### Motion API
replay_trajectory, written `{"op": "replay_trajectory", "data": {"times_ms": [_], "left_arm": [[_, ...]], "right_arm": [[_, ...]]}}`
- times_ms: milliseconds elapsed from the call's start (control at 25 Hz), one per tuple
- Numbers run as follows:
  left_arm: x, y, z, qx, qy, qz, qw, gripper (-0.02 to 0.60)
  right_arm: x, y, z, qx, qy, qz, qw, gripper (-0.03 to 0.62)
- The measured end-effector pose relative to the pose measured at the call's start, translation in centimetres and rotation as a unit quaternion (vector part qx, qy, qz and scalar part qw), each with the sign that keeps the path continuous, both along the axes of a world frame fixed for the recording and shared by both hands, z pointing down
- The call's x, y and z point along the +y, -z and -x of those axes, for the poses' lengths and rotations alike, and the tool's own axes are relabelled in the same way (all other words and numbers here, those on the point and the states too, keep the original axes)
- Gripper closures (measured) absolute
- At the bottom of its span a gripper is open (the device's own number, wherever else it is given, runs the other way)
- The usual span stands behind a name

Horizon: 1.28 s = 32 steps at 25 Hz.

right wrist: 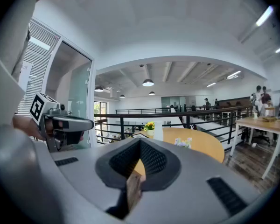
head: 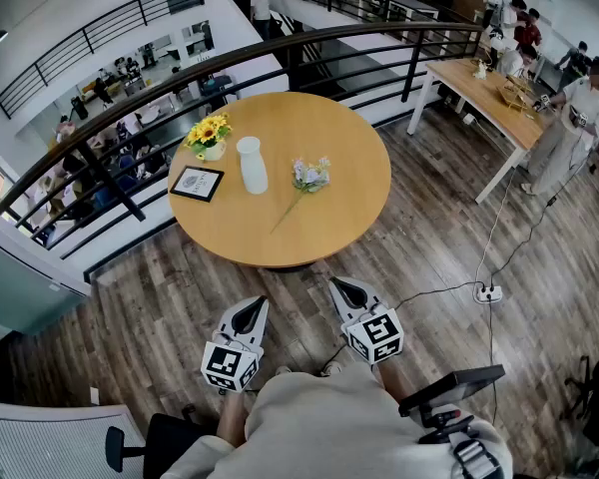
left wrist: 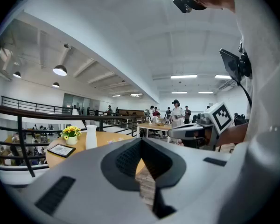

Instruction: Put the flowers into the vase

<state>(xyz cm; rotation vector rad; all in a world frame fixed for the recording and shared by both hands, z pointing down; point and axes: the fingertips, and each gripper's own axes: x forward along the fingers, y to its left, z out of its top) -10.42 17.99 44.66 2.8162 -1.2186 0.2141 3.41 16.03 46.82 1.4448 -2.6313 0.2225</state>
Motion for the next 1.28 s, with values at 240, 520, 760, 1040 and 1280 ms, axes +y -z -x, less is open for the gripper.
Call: {"op": "replay_trajectory", "data": {"times_ms": [240, 520, 760, 1040, 1280], "left_arm": [[0.9, 0.2, -0.1, -0.002, 0.0, 0.0, 1.0, 0.575], [1.5, -0.2, -1.0, -0.004, -0.004, 0.002, 1.0, 0.574], [2.0, -0.3, -2.3, -0.006, -0.006, 0.007, 0.9999, 0.575], [3.6, -0.2, -3.7, -0.014, 0.014, 0.005, 0.9998, 0.575], [4.4, -0.9, -4.7, -0.027, 0.038, 0.012, 0.9988, 0.574]], "right_arm": [[1.0, 0.2, 0.1, 0.0, 0.001, -0.001, 1.0, 0.586], [1.7, 0.2, -0.4, 0.009, 0.006, -0.001, 1.0, 0.586], [2.4, -0.2, -1.4, 0.005, 0.009, 0.007, 1.0, 0.586], [3.8, 0.1, -2.1, -0.032, 0.043, 0.003, 0.999, 0.585], [3.8, -0.7, -2.3, -0.052, 0.066, 0.008, 0.996, 0.585]]}}
